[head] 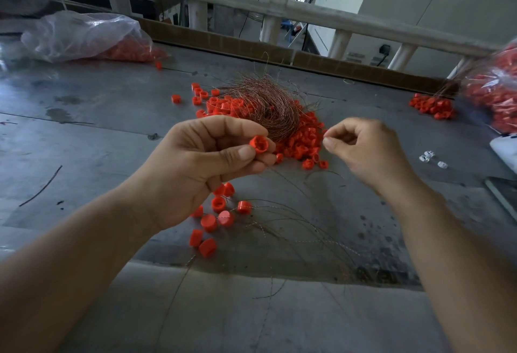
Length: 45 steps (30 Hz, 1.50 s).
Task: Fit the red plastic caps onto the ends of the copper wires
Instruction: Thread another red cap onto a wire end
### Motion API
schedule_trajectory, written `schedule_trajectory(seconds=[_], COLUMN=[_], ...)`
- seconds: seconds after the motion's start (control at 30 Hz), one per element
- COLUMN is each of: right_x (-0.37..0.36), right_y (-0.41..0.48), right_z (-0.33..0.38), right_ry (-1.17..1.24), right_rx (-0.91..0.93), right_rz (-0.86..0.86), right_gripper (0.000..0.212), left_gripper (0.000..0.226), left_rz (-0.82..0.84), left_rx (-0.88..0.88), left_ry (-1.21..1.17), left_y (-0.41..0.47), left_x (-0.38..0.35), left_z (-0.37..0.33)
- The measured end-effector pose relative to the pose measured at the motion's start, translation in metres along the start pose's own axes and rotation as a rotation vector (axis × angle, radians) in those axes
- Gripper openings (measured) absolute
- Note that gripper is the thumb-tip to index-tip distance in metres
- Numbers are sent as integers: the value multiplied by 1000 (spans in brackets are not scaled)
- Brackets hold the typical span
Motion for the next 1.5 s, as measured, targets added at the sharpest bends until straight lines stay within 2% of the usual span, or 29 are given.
schedule_trajectory(seconds=[0.23, 0.4, 0.5, 0.6, 0.7, 0.87, 1.03, 1.1, 1.2, 1.37, 1.5], right_x=[-38, -37, -25, -21, -28, -29, -29, -30, -29, -40, -47], right_y=[-1, 1, 0, -6, -15, -24, -27, -28, -30, -30, -29], right_z=[-5, -4, 0, 17, 39, 60, 65, 67, 71, 68, 63], right_ry=[-103, -131, 37, 307, 449, 603, 657, 696, 668, 552, 562], right_rx=[19, 32, 5, 17, 72, 131, 152, 144, 176, 176, 133], right_rz=[196, 197, 165, 193, 270, 302, 322, 334, 315, 315, 334], right_gripper=[14, 14, 10, 25, 30, 19, 19, 11, 8, 19, 23], left_gripper=[20, 22, 23, 22, 21, 20, 20, 21, 20, 24, 23], left_rz=[-1, 10, 5, -12, -42, -62, -67, -70, -71, -111, -103], left_rx=[-5, -4, -2, 7, 29, 64, 77, 80, 85, 108, 99], left_ry=[10, 32, 64, 135, 183, 220, 241, 243, 251, 301, 306], left_y=[1, 1, 2, 1, 1, 1, 2, 3, 2, 3, 3], left_x=[1, 0, 1, 3, 5, 7, 6, 6, 6, 9, 6], left_z=[-2, -1, -1, 1, 5, 9, 11, 12, 12, 17, 16])
Point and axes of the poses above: each hand's wrist, its own y-axis towards the middle knuckle, its own x-axis out of the back of the hand, z = x × y, the point moved 10 cm from there along y, towards the middle knuckle, and after that the axes turned 1 degree about y, right-handed, at the moved point
